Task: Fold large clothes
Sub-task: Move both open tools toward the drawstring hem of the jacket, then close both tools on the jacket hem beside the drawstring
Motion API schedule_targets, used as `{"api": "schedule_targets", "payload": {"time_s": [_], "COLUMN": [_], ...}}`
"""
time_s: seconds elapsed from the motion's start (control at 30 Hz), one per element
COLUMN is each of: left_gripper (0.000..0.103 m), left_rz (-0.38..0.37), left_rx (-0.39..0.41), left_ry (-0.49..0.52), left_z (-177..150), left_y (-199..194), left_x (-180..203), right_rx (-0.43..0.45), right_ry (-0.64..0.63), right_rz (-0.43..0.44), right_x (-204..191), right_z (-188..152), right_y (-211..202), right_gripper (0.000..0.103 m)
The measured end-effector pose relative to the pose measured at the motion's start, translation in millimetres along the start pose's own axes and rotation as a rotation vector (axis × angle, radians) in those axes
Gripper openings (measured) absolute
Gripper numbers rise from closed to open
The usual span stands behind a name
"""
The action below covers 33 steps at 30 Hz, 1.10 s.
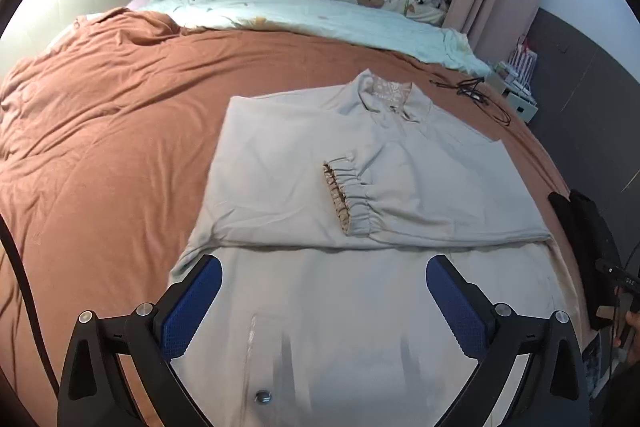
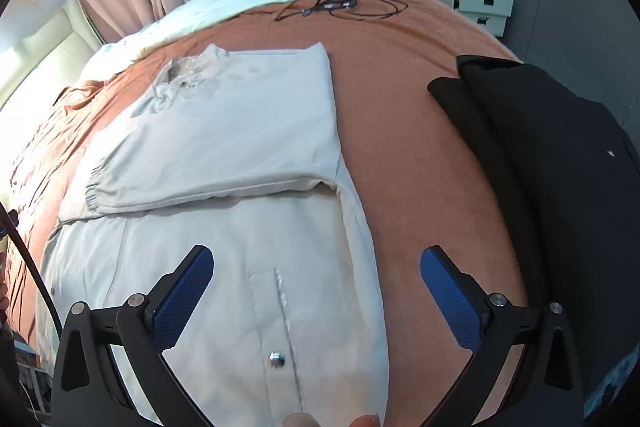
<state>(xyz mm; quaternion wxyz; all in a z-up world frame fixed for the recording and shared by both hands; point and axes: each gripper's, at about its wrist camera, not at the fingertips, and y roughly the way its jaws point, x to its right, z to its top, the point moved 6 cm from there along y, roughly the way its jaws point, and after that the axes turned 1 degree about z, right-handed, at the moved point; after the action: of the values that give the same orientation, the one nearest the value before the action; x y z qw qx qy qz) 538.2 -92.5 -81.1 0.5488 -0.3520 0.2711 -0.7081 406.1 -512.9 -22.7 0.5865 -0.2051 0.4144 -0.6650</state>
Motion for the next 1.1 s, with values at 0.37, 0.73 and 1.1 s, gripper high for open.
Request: {"api": "schedule_targets", "payload": {"time_s": [0.37, 0.73, 1.1], "left_gripper": [0.103, 0.099, 0.070], "left_rz": [-0.001, -0.022, -0.044], "left_rx": [0.021, 0.050, 0.036], "left_ry": [0.008, 0.003, -0.110], "left_z": [-63.7, -134.1, -192.0], "left_y": [-74.3, -125.7, -137.7], "left_x": [-19.3, -35.5, -75.3], "right_rx": [0.021, 0.081, 0.095], "right_ry": [-0.027, -0.019, 0.052], "right_rz": [0.012, 0.046, 0.157], "right_x": [-0.7, 8.4, 22.5], "right_z": [-58.9, -110.9, -167.1], "right_y": [-60.0, -106.3, -119.9], "right_gripper": [0.103, 0.103, 0.082]}}
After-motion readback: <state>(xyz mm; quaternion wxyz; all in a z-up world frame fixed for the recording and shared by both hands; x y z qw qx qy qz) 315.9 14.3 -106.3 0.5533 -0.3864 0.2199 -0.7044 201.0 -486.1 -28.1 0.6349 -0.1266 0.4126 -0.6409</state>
